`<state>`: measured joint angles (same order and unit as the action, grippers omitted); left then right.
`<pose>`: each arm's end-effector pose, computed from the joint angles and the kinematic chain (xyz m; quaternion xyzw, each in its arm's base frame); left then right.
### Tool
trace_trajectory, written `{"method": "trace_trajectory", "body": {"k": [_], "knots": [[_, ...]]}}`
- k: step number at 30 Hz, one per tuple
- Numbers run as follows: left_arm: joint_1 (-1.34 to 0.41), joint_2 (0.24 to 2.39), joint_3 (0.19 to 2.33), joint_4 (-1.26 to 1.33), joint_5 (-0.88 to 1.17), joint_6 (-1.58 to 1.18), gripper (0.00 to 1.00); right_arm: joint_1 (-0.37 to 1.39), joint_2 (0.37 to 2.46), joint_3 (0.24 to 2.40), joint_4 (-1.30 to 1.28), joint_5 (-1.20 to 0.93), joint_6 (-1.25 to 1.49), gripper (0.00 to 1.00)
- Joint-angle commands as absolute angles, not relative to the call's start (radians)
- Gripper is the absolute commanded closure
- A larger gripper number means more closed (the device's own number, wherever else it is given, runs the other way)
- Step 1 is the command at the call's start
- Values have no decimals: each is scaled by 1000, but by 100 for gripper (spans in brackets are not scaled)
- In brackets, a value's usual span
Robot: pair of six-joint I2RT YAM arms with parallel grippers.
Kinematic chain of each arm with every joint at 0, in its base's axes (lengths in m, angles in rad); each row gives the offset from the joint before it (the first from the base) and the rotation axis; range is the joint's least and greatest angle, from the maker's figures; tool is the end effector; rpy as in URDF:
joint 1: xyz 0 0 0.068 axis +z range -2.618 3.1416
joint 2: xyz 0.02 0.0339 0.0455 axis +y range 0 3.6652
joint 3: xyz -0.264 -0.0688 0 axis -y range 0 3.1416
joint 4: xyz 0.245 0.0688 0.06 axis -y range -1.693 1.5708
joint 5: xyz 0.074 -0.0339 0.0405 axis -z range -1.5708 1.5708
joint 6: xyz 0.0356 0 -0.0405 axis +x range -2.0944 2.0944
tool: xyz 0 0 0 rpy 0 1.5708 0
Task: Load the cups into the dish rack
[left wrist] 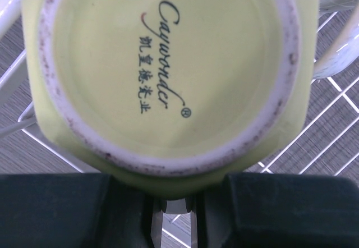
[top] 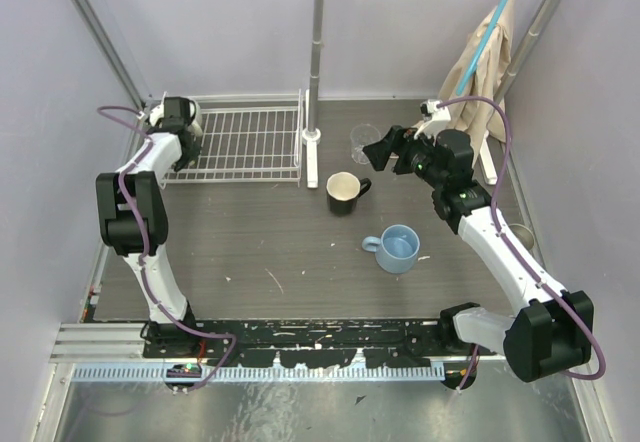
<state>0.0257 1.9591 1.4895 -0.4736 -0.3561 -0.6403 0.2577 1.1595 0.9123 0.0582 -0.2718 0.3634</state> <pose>0.4282 0.0234 0.2136 -0.3577 0.8668 0.0687 0.3405 0.2616 0.0788 0.3334 -0.0459 0.7671 0.2923 0.5692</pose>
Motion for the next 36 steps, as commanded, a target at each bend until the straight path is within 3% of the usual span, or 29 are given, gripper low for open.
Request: {"method": "trace_trajectory", "body": {"k": [1,3,7,26,36], "knots": [[41,1953,1490,-402,-376,-638,72,252,1153,926,71,-268,344,13],[42,1944,1479,-387,-374,-633,52,253,1156,929,71,-270,344,13],[42,1935,1477,-383,-355,-617,38,253,1171,941,55,-274,329,13],[40,1712,1404,-399,-241,-612,27,280,1595,1331,-264,-434,-6,16],[40,1538,1364,-413,-93,-720,25,438,1812,1542,-435,-333,-333,15]]}}
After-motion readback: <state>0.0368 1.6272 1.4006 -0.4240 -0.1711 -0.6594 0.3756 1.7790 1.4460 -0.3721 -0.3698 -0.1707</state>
